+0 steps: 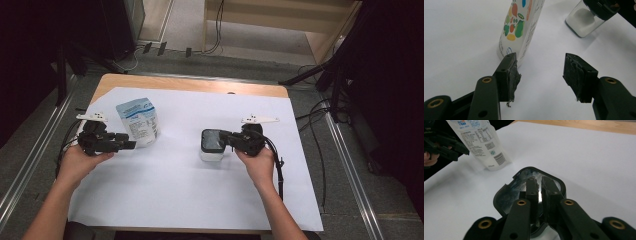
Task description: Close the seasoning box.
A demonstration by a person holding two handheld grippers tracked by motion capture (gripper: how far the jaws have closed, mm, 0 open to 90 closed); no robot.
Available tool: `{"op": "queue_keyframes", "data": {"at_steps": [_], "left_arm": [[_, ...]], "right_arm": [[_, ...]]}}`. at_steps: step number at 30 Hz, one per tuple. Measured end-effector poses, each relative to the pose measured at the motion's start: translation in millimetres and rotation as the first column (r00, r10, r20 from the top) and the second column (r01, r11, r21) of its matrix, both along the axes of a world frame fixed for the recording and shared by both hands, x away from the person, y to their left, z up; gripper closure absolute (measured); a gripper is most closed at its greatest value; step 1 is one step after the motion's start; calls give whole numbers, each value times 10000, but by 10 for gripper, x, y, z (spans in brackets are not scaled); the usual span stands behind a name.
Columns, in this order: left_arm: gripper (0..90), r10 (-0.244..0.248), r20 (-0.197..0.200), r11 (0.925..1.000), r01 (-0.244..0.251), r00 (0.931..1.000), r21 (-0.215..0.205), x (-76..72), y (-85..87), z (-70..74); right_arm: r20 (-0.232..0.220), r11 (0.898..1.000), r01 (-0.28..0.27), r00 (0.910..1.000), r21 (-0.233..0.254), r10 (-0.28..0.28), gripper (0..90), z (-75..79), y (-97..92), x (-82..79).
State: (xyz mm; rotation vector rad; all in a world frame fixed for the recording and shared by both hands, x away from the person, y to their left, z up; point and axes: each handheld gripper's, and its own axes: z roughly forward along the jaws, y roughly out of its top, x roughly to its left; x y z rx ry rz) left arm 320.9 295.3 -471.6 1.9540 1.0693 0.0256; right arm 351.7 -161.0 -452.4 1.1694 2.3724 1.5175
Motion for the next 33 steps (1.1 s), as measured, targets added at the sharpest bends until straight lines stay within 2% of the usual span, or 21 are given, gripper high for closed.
{"op": "queue_keyframes", "data": {"at_steps": [6,10,18,22,25,33], "left_arm": [[454,-18,27,10000,18,10000,-26,4,-2,-2],[453,-28,21,10000,28,10000,-32,2,-5,-2],[452,-30,38,10000,30,10000,-19,2,-5,-1],[453,4,33,10000,-4,10000,1,2,-6,-5],[451,33,47,10000,-33,10000,58,-2,-13,-5],[450,8,35,10000,-8,10000,33,-4,-9,-6]], "right_arm": [[97,9995,300,9995,44,-301,704,24,-98,17],[351,9982,607,9975,2,-607,655,51,-190,23],[614,9919,1268,9901,-79,-1261,630,42,-395,31],[697,9893,1454,9871,-131,-1441,630,23,-471,31],[937,9873,1574,9835,-195,-1549,620,5,-508,28],[925,9803,1963,9767,-206,-1936,617,-25,-642,14]]}}
